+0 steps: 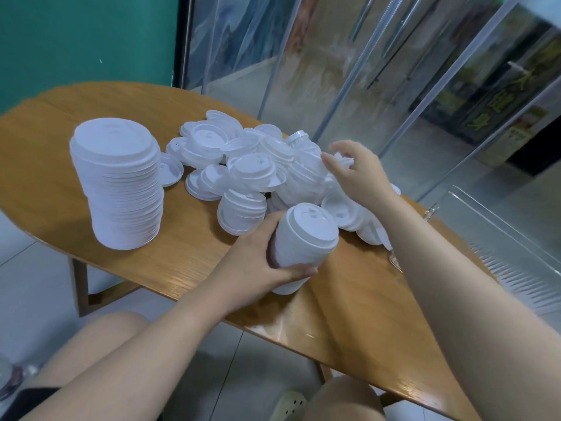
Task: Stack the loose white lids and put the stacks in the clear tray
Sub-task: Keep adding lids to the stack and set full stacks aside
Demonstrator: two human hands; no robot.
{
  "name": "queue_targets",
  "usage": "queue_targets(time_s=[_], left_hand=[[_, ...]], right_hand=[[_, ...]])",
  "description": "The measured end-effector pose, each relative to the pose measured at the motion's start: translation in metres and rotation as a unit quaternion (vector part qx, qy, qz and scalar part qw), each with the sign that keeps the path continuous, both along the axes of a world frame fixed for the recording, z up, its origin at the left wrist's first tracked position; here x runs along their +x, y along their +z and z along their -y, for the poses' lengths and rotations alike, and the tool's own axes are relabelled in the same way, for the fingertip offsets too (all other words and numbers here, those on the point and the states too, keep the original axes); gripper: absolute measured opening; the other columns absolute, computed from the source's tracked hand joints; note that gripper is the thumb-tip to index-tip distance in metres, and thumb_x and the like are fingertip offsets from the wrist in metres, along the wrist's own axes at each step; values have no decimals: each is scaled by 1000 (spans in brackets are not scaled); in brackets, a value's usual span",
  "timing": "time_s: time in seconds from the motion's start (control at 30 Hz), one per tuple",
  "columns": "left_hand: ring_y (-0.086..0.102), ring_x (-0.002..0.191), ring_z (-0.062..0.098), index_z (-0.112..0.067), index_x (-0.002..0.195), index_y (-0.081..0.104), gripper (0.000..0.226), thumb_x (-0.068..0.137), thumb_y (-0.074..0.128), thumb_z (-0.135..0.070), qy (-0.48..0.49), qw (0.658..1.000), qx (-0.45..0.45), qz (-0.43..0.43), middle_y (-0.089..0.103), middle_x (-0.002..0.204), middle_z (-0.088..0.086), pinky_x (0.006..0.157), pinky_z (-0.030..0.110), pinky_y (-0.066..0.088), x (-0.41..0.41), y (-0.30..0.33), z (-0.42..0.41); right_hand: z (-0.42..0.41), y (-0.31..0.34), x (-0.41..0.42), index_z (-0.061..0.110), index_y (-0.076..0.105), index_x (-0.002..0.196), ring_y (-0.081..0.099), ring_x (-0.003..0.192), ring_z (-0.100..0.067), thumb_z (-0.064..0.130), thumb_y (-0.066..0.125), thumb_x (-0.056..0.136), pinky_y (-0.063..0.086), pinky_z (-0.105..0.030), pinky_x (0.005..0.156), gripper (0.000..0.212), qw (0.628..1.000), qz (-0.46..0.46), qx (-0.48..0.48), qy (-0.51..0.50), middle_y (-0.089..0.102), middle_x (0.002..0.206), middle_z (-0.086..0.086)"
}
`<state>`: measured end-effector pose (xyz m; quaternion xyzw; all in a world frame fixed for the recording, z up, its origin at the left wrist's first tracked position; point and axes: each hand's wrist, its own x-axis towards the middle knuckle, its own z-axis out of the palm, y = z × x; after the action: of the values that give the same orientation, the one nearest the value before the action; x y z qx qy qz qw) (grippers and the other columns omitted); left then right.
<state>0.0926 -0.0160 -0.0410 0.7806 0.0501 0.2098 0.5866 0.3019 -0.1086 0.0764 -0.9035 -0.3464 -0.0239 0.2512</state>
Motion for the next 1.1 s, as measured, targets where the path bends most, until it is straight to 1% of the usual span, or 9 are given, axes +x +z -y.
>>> queue_targets(time_s=[0.07, 0.1, 0.17, 0.23, 0.43, 0.6, 0.73, 0.87, 1.1], left_hand=[[54, 125, -5, -47, 141, 48, 84, 69, 90, -56, -1, 1000, -4, 2, 60, 132, -29, 106, 37, 50, 2, -1, 0], [55, 125, -4, -45, 141, 49, 84, 69, 90, -56, 0, 1000, -7, 3, 60, 132, -28, 106, 38, 50, 3, -1, 1], [55, 124, -4, -45, 140, 49, 84, 68, 90, -56, 2, 1000, -10, 3, 61, 131, -28, 106, 38, 50, 5, -2, 3], [55, 125, -3, -47, 140, 48, 84, 68, 90, -57, 1, 1000, -10, 4, 61, 131, -27, 106, 39, 50, 5, -3, 3], [54, 124, -5, -48, 139, 48, 83, 68, 91, -54, 1, 1000, -7, 5, 60, 130, -30, 106, 37, 50, 6, -3, 1], [54, 124, -6, -47, 139, 49, 82, 69, 91, -54, -3, 1000, -6, 5, 60, 130, -30, 105, 36, 50, 6, -2, 1], [54, 124, -6, -47, 139, 49, 82, 69, 91, -55, -1, 1000, -7, 7, 60, 130, -30, 106, 35, 50, 4, -1, 3], [53, 124, -7, -49, 138, 49, 82, 68, 90, -57, 1, 1000, -9, 3, 60, 130, -32, 106, 34, 49, 4, -1, 4], [52, 121, -11, -49, 140, 47, 83, 68, 87, -60, 3, 1000, 1, 0, 58, 129, -34, 101, 25, 46, 4, 1, 4]], right_hand=[[-16, 0, 13, 22, 64, 122, 57, 110, -11, 50, 59, 100, 42, -28, 90, 36, 998, -32, -41, -31, 62, 120, 9], [-21, -1, 18, 27, 63, 102, 56, 90, -7, 53, 58, 99, 42, -27, 79, 27, 995, -59, -50, -55, 59, 100, 12], [-31, -6, 22, 28, 35, 70, 34, 53, -5, 57, 61, 94, 27, -27, 55, 46, 992, -95, -37, -79, 36, 66, 13], [-34, -7, 21, 25, 27, 69, 25, 47, -9, 59, 66, 90, 22, -27, 51, 56, 991, -106, -15, -81, 26, 60, 9], [-26, -17, 25, 25, 49, 79, 43, 63, -8, 54, 77, 86, 33, -17, 55, 41, 991, -108, 34, -71, 42, 71, 11], [-14, -21, 23, 14, 61, 130, 61, 106, -19, 49, 80, 86, 40, -12, 69, 59, 994, -69, 60, -66, 65, 114, -1], [-4, -19, 18, 14, 63, 132, 58, 108, -11, 49, 78, 87, 40, -12, 74, 59, 996, -39, 60, -56, 65, 128, 1], [11, -17, 13, 18, 72, 116, 56, 93, 8, 43, 76, 90, 38, -2, 68, 37, 994, -44, 78, -57, 67, 123, 8], [31, -17, 4, 22, 70, 121, 53, 108, 4, 35, 83, 85, 49, -26, 98, 40, 993, -28, 113, -33, 57, 124, 11]])
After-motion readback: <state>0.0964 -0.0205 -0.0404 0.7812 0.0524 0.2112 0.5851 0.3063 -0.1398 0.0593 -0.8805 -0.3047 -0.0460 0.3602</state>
